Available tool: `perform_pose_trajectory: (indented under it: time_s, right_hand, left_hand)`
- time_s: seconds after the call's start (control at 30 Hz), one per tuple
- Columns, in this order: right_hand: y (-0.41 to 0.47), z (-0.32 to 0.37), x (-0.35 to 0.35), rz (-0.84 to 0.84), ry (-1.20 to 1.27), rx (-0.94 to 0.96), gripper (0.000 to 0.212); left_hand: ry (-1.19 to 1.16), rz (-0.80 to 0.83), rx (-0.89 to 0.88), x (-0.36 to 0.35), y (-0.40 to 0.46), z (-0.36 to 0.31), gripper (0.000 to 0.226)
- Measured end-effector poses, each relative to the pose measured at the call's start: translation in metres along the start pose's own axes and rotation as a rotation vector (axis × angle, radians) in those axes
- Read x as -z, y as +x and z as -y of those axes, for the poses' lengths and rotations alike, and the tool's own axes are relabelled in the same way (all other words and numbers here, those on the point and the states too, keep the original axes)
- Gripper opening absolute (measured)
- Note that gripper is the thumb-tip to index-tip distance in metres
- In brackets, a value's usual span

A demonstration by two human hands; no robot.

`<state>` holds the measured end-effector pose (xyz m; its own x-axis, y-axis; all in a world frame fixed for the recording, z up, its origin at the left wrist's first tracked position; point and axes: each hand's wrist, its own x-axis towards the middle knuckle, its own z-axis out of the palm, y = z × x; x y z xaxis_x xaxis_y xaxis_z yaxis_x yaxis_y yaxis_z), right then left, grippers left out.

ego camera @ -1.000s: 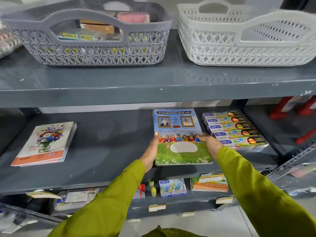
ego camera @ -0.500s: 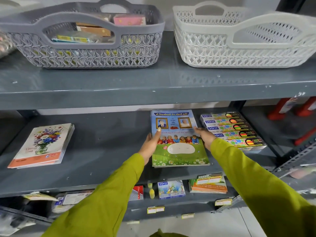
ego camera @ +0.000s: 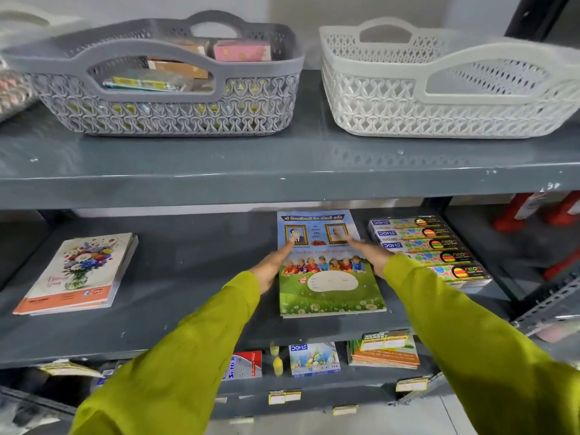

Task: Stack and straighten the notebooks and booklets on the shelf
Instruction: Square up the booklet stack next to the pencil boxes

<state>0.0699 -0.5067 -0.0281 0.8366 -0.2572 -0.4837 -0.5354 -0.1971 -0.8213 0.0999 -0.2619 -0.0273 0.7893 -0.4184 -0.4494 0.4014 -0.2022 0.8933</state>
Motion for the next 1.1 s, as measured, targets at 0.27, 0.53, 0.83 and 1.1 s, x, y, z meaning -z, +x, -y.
perform_pose_trajectory:
  time_s: [0.27,0.53,0.83,1.1]
  right_hand:
    - [-0.069,-0.042,0.015,0.180,-0.807,0.099,0.118]
    - [-0.065,-0.030,0.007,-0.042,-1.038,0.089,0.077]
    - [-0.063,-0.023,0.008,-0.081,-1.072,0.069,0.079]
    - [-0.060,-0.026,0.010,-0.047,-1.025,0.056,0.086]
  left_hand:
    - [0.869,-0.042,0.063,-0.015,-0.051,0.032,0.076]
    - [1.086,-0.274,0.077,-0.030,-0.050,0.025,0.058]
    - [1.129,-0.333,0.085,-0.032,-0.050,0.017,0.058]
    - [1.148,-0.354,0.099,-0.036,-0.053,0.017,0.062]
